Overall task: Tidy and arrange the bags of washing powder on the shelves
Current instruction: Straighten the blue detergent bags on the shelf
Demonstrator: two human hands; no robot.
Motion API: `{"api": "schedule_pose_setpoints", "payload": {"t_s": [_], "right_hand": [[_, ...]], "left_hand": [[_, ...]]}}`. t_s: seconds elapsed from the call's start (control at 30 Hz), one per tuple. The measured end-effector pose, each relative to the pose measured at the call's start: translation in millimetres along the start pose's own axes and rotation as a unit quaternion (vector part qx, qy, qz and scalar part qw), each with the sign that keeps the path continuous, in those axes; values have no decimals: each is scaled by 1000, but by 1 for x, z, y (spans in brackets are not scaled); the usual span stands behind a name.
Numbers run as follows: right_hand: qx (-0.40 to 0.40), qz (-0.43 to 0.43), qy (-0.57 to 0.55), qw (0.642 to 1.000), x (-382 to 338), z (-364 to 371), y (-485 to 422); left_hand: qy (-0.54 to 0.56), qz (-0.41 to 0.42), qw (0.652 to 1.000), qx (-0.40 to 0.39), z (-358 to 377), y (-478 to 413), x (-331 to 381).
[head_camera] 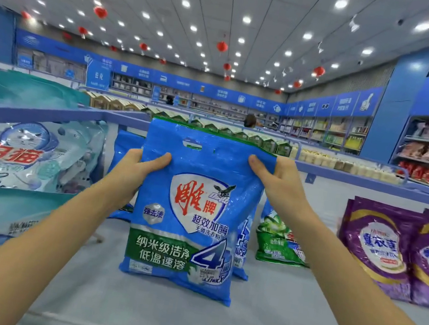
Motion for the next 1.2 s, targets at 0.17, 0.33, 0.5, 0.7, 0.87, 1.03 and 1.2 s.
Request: {"api": "schedule_pose_setpoints", "payload": {"t_s": [0.17, 0.33, 0.5, 0.7, 0.87, 1.03, 1.2], "right_hand": [[63, -80, 300, 948, -3, 2, -13], [-15, -30, 45, 998, -2, 10, -24], [-6, -53, 123, 991, 0, 17, -31], [58, -38, 130, 989, 23, 15, -25], [71, 5, 46, 996, 41, 19, -28], [90, 21, 72, 993, 38, 25, -38], [107, 48, 13, 993, 30, 51, -67]], "left_hand": [[-132, 131, 983, -10, -8, 6, 15], [-87, 87, 989, 85, -17, 4, 4], [-118, 133, 974, 140, -21, 1, -4], [-21, -192, 979, -70, -42, 22, -57], [-115, -258, 945, -164, -20, 44, -81], [-135, -258, 951, -108, -33, 41, -72], [-81, -236, 968, 0, -60, 32, -57]]}}
Point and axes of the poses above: each hand's wrist, its own y-axis away from the middle knuckle, its own z-axis out of the palm, x = y × z, the point moved 3 cm from there along -y, towards the middle knuckle, and after that the axes turned 6 degrees about -x, right-handed, at the moved point
